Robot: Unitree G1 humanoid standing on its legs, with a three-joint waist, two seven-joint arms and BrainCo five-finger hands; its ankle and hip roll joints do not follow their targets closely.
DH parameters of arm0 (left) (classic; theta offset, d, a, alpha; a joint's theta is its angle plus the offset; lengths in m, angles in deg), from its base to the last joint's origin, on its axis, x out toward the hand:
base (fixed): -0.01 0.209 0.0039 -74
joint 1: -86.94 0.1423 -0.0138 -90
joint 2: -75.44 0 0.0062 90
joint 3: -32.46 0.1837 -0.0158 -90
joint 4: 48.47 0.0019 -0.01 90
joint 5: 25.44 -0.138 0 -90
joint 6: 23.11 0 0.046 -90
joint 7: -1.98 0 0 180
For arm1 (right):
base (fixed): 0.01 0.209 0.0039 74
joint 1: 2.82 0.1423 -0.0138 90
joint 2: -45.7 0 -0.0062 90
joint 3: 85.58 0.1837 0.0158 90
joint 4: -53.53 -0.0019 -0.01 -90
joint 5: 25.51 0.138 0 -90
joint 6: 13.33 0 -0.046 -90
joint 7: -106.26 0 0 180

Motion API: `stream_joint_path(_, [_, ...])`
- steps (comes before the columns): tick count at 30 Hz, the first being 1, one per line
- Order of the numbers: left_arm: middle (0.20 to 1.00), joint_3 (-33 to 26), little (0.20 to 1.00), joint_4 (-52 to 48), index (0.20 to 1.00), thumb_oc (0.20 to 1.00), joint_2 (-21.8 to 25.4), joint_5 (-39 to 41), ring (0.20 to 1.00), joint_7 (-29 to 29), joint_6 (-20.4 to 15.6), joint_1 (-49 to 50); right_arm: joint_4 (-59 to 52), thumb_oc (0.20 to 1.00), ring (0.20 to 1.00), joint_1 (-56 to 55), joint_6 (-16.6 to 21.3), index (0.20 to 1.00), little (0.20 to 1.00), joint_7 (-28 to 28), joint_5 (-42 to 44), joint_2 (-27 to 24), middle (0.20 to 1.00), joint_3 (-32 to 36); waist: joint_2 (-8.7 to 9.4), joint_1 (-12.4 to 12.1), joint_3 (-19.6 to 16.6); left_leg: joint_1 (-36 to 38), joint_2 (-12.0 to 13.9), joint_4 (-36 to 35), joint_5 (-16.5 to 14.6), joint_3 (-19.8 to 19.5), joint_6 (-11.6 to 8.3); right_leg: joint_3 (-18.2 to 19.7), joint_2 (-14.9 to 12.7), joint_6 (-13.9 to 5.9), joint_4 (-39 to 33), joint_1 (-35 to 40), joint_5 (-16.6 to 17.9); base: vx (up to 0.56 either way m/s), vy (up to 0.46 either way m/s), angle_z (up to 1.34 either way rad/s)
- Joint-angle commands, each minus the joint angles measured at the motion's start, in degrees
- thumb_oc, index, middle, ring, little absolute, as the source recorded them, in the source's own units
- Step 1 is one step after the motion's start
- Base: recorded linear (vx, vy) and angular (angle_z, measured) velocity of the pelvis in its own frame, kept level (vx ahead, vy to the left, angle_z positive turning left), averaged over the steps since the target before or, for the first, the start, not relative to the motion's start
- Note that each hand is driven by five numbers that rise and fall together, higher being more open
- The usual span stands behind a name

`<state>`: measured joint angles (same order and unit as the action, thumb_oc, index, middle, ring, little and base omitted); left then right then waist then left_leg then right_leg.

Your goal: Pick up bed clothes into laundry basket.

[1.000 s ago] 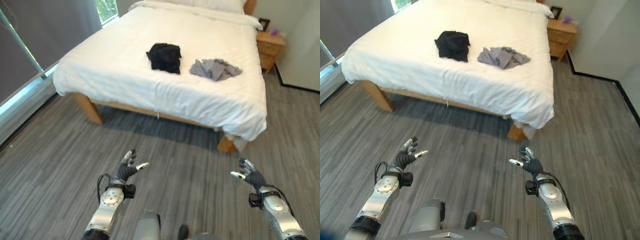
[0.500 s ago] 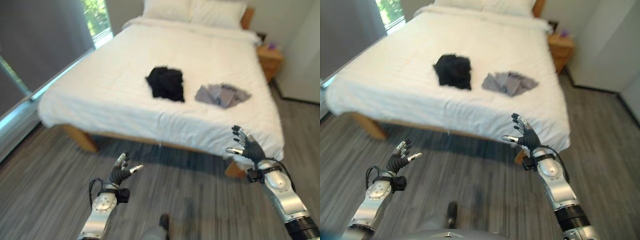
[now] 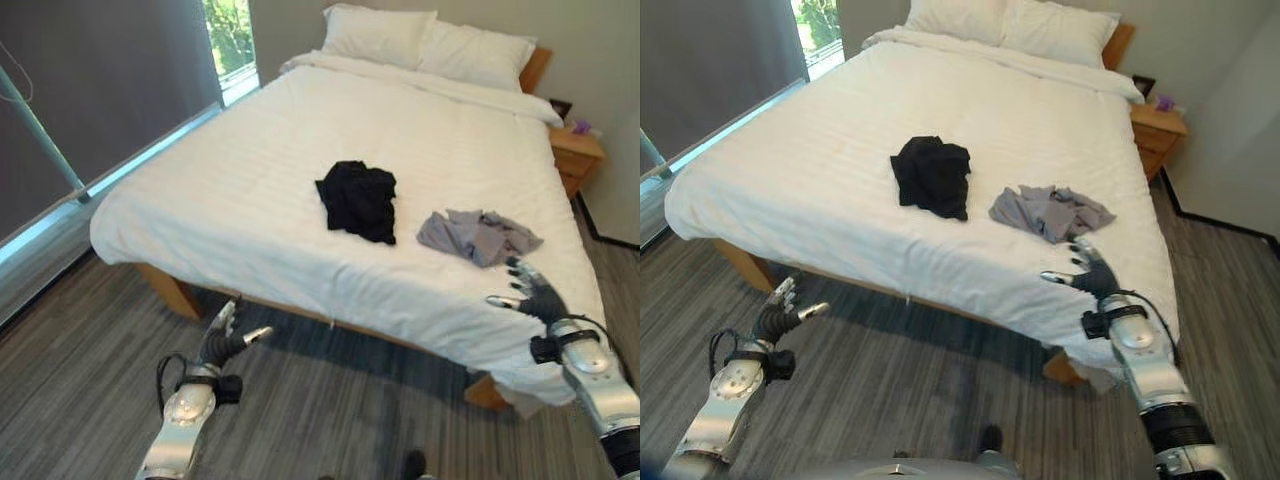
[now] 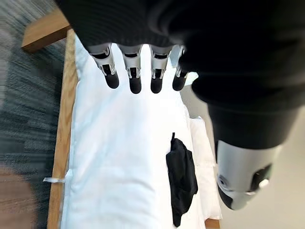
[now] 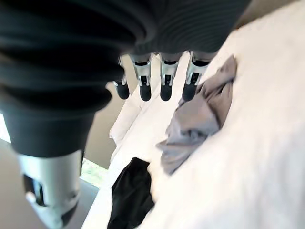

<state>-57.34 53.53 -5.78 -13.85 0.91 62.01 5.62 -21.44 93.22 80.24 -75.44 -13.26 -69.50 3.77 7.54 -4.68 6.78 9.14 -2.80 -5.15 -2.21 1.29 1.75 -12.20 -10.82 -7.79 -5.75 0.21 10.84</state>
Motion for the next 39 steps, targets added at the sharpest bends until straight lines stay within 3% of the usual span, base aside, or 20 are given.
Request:
stream_joint_path(1, [1.000, 1.6, 1.000, -3.9, 1.000, 1.000, 1.1, 5.2, 1.000, 1.6, -3.3, -2.9, -0.8, 1.000, 1.000, 7.5, 2.5, 1.000, 1.000, 1.8, -0.4, -8.0, 1.000, 3.5, -1.87, 0.4, 1.0, -3.7, 12.2, 7.3, 4.0, -0.5, -5.94, -1.2, 3.2, 1.61, 6.5, 0.4, -7.7, 0.11, -0.310, -0.04])
stream_joint_path(2, [1.000, 1.6, 1.000, -3.9, 1.000, 1.000, 1.1, 5.2, 1.000, 1.6, -3.3, -2.9, -0.7, 1.000, 1.000, 7.6, 2.5, 1.000, 1.000, 1.8, -0.4, -8.1, 1.000, 3.5, -1.98, 0.5, 1.1, -4.1, 12.3, 7.9, 3.8, -0.7, -6.05, -1.4, 3.3, 1.72, 6.5, 0.4, -7.8, 0.04, -0.238, 0.00])
stream_joint_path(5, [1.000, 3.1, 1.000, -4.3, 1.000, 1.000, 0.6, 6.2, 1.000, 1.9, -2.9, -4.3, -0.1, 1.000, 1.000, 7.4, 2.6, 1.000, 1.000, 2.9, -0.5, -10.3, 1.000, 4.9, -1.27, 0.4, 3.6, -9.9, 13.9, 21.1, 9.7, -1.4, -6.56, -2.1, 4.7, 4.50, 6.9, 2.6, -9.8, 0.05, -0.299, 0.01])
stream_joint_path(6, [1.000, 3.6, 1.000, -4.7, 1.000, 1.000, 0.6, 6.5, 1.000, 2.1, -2.8, -4.7, 0.3, 1.000, 1.000, 7.5, 2.5, 1.000, 1.000, 2.9, -0.5, -11.1, 1.000, 5.1, -0.79, -0.2, 4.6, -12.4, 13.2, 26.7, 10.4, -3.0, -6.14, -2.4, 5.1, 5.48, 6.9, 3.5, -10.4, 0.10, -0.291, 0.10])
stream_joint_path(8, [1.000, 4.7, 1.000, -5.1, 1.000, 1.000, 0.4, 6.9, 1.000, 2.4, -2.7, -4.7, 2.3, 1.000, 1.000, 8.6, 2.2, 1.000, 1.000, 3.0, 0.2, -12.2, 1.000, 4.1, -0.43, -1.6, 5.4, -15.6, 10.8, 28.8, 10.8, -5.3, -5.90, -2.2, 5.1, 5.72, 6.4, 4.8, -11.1, 0.14, -0.188, 0.02])
stream_joint_path(9, [1.000, 5.3, 1.000, -5.2, 1.000, 1.000, 0.4, 6.9, 1.000, 2.6, -2.6, -4.7, 4.1, 1.000, 1.000, 9.5, 2.0, 1.000, 1.000, 2.9, 0.4, -13.1, 1.000, 3.4, -0.31, -2.2, 5.5, -17.7, 9.0, 27.8, 9.5, -6.1, -5.78, -2.2, 4.9, 5.42, 5.7, 5.6, -11.2, 0.21, -0.115, -0.16])
stream_joint_path(11, [1.000, 7.1, 1.000, -5.4, 1.000, 1.000, 0.7, 7.1, 1.000, 3.8, -2.7, -3.7, 8.4, 1.000, 1.000, 12.7, 1.6, 1.000, 1.000, 2.1, 0.3, -15.0, 1.000, 0.1, -0.32, -4.1, 5.1, -20.6, 7.2, 18.7, 7.9, -5.7, -6.01, -2.4, 5.4, 4.49, 3.2, 8.0, -11.5, 0.30, -0.073, -0.23])
stream_joint_path(13, [1.000, 7.8, 1.000, -5.4, 1.000, 1.000, 0.8, 7.1, 1.000, 4.2, -2.9, -3.2, 10.9, 1.000, 1.000, 14.9, 1.9, 1.000, 1.000, 1.9, 0.1, -15.7, 1.000, -2.4, -0.53, -5.0, 4.8, -21.2, 6.1, 13.4, 9.1, -6.1, -5.92, -2.4, 5.7, 4.22, 2.6, 8.7, -11.7, 0.20, -0.018, -0.26])
stream_joint_path(15, [1.000, 9.6, 1.000, -6.6, 1.000, 1.000, 1.6, 6.2, 1.000, 4.7, -3.1, -1.1, 14.7, 1.000, 1.000, 22.7, 2.5, 1.000, 1.000, 2.2, -2.9, -19.7, 1.000, -9.5, -1.22, -7.1, 4.6, -20.9, 4.2, 7.9, 11.3, -8.5, -6.21, -1.8, 6.7, 3.76, 2.9, 9.7, -12.3, 0.19, -0.003, 0.04])
stream_joint_path(17, [1.000, 10.0, 1.000, -6.7, 1.000, 1.000, 2.0, 7.9, 1.000, 5.4, -2.5, 0.4, 18.1, 1.000, 1.000, 24.6, 1.5, 1.000, 1.000, 2.2, -2.5, -18.2, 1.000, -9.9, -1.98, -6.8, 4.0, -19.3, 4.4, 7.3, 10.5, -10.0, -5.48, -1.2, 7.4, 4.00, 3.2, 9.8, -13.8, 0.18, 0.067, -0.41])
stream_joint_path(18, [1.000, 13.3, 1.000, -7.1, 1.000, 1.000, 4.2, 8.8, 1.000, 6.1, -2.8, -1.6, 27.9, 1.000, 1.000, 34.7, 1.9, 1.000, 1.000, 3.7, 0.4, -16.7, 1.000, -15.6, -2.08, -7.8, 4.3, -19.8, 4.0, 6.4, 11.0, -10.6, -5.69, -1.5, 7.2, 4.23, 2.6, 9.3, -13.5, 0.11, 0.086, -0.11])
stream_joint_path(19, [1.000, 13.0, 1.000, -7.0, 1.000, 1.000, 4.0, 8.8, 1.000, 6.1, -2.8, -1.6, 28.7, 1.000, 1.000, 35.9, 2.2, 1.000, 1.000, 3.7, 0.5, -16.6, 1.000, -16.6, -2.16, -7.5, 4.4, -19.8, 4.0, 6.4, 11.0, -10.6, -5.68, -1.5, 7.2, 4.23, 2.5, 9.3, -13.5, 0.04, 0.098, 0.03])
stream_joint_path(20, [1.000, 14.7, 1.000, -7.9, 1.000, 1.000, 6.0, 9.3, 1.000, 6.2, -2.9, -2.3, 35.3, 1.000, 1.000, 44.2, 1.1, 1.000, 1.000, 4.1, -1.2, -15.9, 1.000, -22.6, -1.81, -8.6, 4.8, -20.1, 3.8, 4.7, 11.2, -11.2, -5.44, -1.7, 7.1, 3.76, 1.5, 8.6, -13.1, 0.01, 0.044, 0.06])
stream_joint_path(25, [1.000, 14.6, 1.000, -8.5, 1.000, 1.000, 6.2, 11.0, 1.000, 4.6, -3.0, -3.2, 44.9, 1.000, 1.000, 58.1, 0.2, 1.000, 1.000, 5.5, -3.3, -13.7, 1.000, -31.8, -1.92, -9.1, 6.2, -21.5, 3.6, 1.4, 12.3, -12.0, -4.99, -2.3, 6.8, 3.23, 1.1, 4.9, -12.2, -0.03, 0.057, 0.03])
stream_joint_path(32, [1.000, 15.9, 1.000, -9.2, 1.000, 1.000, 8.0, 10.8, 1.000, 2.9, -2.5, -4.7, 54.6, 1.000, 1.000, 71.1, -1.5, 1.000, 1.000, 9.5, -6.0, -9.3, 1.000, -36.5, -1.24, -11.2, 10.1, -25.5, 2.3, 1.5, 11.8, -13.6, -3.91, -3.2, 5.8, 2.16, 1.3, 0.4, -11.3, -0.01, 0.051, 0.18])
stream_joint_path(39, [1.000, 15.4, 1.000, -9.4, 1.000, 1.000, 8.1, 11.6, 1.000, 1.8, -2.2, -5.4, 58.5, 1.000, 1.000, 73.3, -2.5, 1.000, 1.000, 10.0, -6.9, -7.3, 1.000, -37.7, -0.63, -12.3, 12.7, -28.4, 1.7, 1.4, 12.1, -14.7, -3.79, -3.6, 5.8, 1.84, 1.1, -2.4, -10.5, 0.01, 0.012, 0.04])
